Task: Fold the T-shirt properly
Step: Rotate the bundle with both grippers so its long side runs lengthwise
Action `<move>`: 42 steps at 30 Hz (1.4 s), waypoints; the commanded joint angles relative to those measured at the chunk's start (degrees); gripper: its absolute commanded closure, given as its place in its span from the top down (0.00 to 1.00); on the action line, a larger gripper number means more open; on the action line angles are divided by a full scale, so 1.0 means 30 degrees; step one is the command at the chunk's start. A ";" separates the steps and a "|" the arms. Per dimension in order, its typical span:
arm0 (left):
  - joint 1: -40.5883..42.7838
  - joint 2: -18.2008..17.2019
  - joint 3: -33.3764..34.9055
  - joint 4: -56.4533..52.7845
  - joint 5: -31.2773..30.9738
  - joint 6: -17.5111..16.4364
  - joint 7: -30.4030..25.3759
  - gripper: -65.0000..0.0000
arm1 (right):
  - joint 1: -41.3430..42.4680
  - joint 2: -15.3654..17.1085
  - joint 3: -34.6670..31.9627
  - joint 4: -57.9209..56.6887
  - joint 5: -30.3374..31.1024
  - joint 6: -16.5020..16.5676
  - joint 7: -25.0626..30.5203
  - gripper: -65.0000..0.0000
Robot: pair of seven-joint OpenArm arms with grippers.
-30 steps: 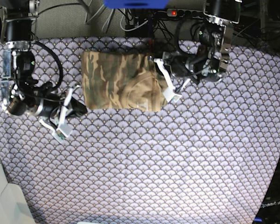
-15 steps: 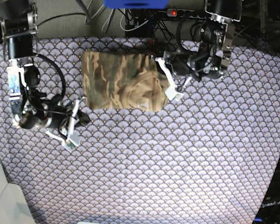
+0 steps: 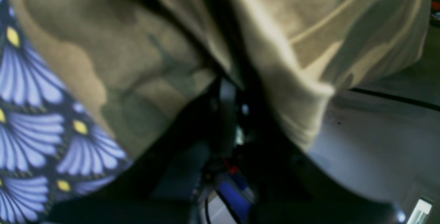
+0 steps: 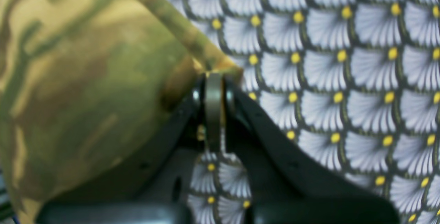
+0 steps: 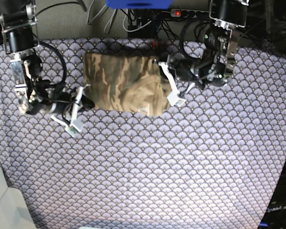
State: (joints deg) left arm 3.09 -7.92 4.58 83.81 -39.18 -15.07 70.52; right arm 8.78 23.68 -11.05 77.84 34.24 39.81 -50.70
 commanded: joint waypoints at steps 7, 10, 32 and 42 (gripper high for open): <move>-0.1251 -0.0099 0.0071 -0.2164 0.1411 0.0349 -0.2452 0.00 | -0.1650 0.1469 0.0122 0.1906 0.0265 0.0063 0.0533 0.00; -0.1925 0.0311 0.0012 -0.2984 0.1411 0.0349 -0.2775 0.00 | -0.2559 0.1586 0.0152 0.2580 0.0265 0.0063 0.0533 0.00; -0.5383 0.1513 -0.0076 -0.2603 0.0796 0.0349 -0.4005 0.00 | -0.7892 0.1410 0.0298 0.7884 0.0265 0.0063 0.0533 0.00; -0.1485 -0.0070 -0.3680 0.2583 0.0796 0.1551 -0.1514 0.00 | -0.7804 0.2494 0.3580 0.8030 0.0265 0.0063 0.0533 0.00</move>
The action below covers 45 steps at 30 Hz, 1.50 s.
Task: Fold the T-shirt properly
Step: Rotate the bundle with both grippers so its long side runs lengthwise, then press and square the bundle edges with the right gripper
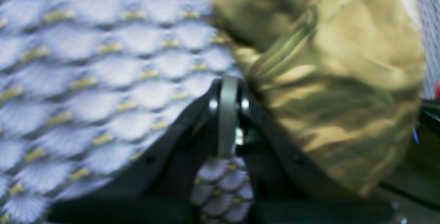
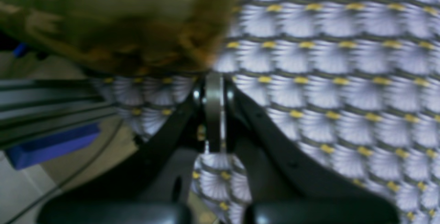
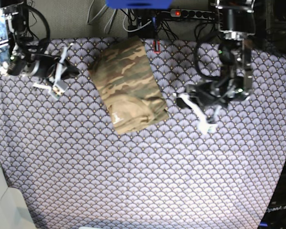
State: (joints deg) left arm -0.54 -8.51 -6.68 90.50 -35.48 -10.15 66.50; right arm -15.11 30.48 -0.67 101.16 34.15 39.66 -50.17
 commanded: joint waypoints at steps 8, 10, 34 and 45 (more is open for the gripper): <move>-0.0539 0.0537 0.0892 -0.1990 -0.0465 -0.0088 -0.2049 0.00 | 0.2034 0.0170 0.0061 -0.1560 0.0265 0.0114 0.0358 0.00; -0.1126 0.0684 0.1742 -0.3045 -0.0465 0.0029 -0.2694 0.00 | 0.2445 0.0111 0.0061 -0.2410 0.0265 0.0114 0.0358 0.00; -0.5961 0.2911 0.5493 -0.8379 -0.0699 0.0117 -0.5947 0.00 | 0.1390 -0.1559 -0.0613 -0.2703 0.0294 0.0114 0.0329 0.00; -0.3792 0.1211 0.0951 -0.1287 -0.0523 0.0117 -0.0145 0.00 | -0.0222 -0.1149 0.3724 0.2806 0.0352 0.0114 -0.0844 0.00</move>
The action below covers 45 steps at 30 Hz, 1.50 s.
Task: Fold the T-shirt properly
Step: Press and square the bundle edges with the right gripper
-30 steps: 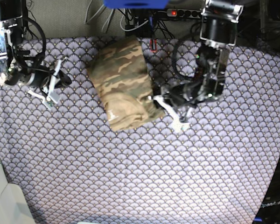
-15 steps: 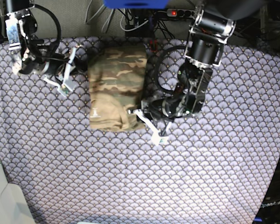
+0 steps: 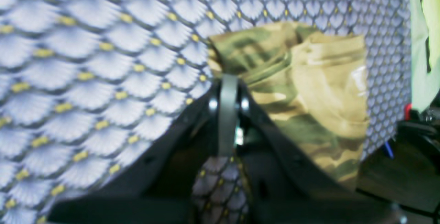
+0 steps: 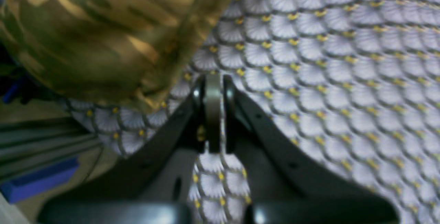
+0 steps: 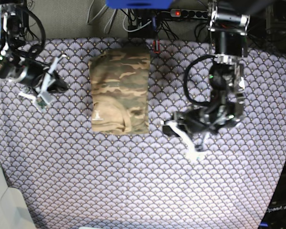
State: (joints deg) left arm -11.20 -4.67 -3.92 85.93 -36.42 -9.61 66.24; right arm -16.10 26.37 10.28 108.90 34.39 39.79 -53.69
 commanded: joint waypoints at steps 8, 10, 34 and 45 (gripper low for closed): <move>0.3104 -0.1009 -0.2135 0.4016 -0.0327 -0.0065 0.1408 0.00 | -0.0334 -0.1537 -0.0922 0.1545 0.0331 0.0070 0.0007 0.00; 0.3836 -0.1184 -0.2194 0.4719 -0.0239 -0.0065 0.1467 0.00 | -0.0363 -0.2065 -0.1450 0.1545 0.0331 0.0070 0.0007 0.00; 0.6767 -0.2298 -0.4099 0.5247 -0.0269 -0.0241 0.1437 0.00 | -0.0187 -0.2534 -0.5201 -0.2733 0.0184 0.0070 0.3377 0.00; 0.6708 -0.2151 -0.3982 0.5217 -0.0181 -0.0241 0.1408 0.00 | -0.0334 -0.1801 -0.5670 -0.2469 0.0214 0.0070 0.4198 0.00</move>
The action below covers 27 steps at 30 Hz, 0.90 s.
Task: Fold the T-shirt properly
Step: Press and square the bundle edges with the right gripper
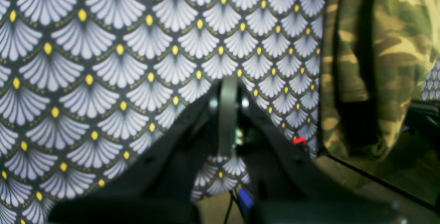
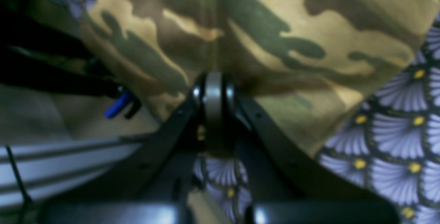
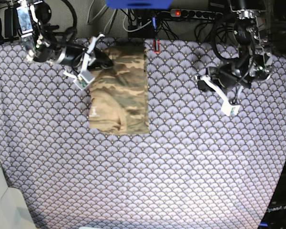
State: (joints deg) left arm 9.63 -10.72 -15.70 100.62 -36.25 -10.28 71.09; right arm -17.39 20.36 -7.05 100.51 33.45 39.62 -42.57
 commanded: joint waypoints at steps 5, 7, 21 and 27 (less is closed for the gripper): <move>-0.0206 -0.0133 -0.0055 0.0233 -0.0239 -0.0015 -0.0239 0.00 | 0.0477 0.0085 0.0166 0.3962 0.0556 0.0128 -0.2148 0.00; -0.0176 -0.0133 -0.0055 0.0233 -0.0239 -0.0015 -0.0239 0.00 | 0.0858 -0.0149 0.0079 0.4167 0.0615 0.0128 -0.2793 0.00; -0.0206 -0.0133 -0.0055 0.0321 -0.0386 -0.0015 -0.0180 0.00 | 0.1561 -0.2113 -0.1768 0.2350 0.0498 0.0128 -0.2969 0.00; -0.0206 -0.0133 -0.0055 0.0321 -0.0386 -0.0015 -0.0209 0.00 | 0.2089 -0.2054 -0.2500 -0.0052 0.0498 0.0128 -0.1591 0.00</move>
State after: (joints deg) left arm 9.63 -10.63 -15.66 100.57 -36.64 -10.28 70.96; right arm -11.94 14.22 -14.61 99.53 33.58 39.62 -48.58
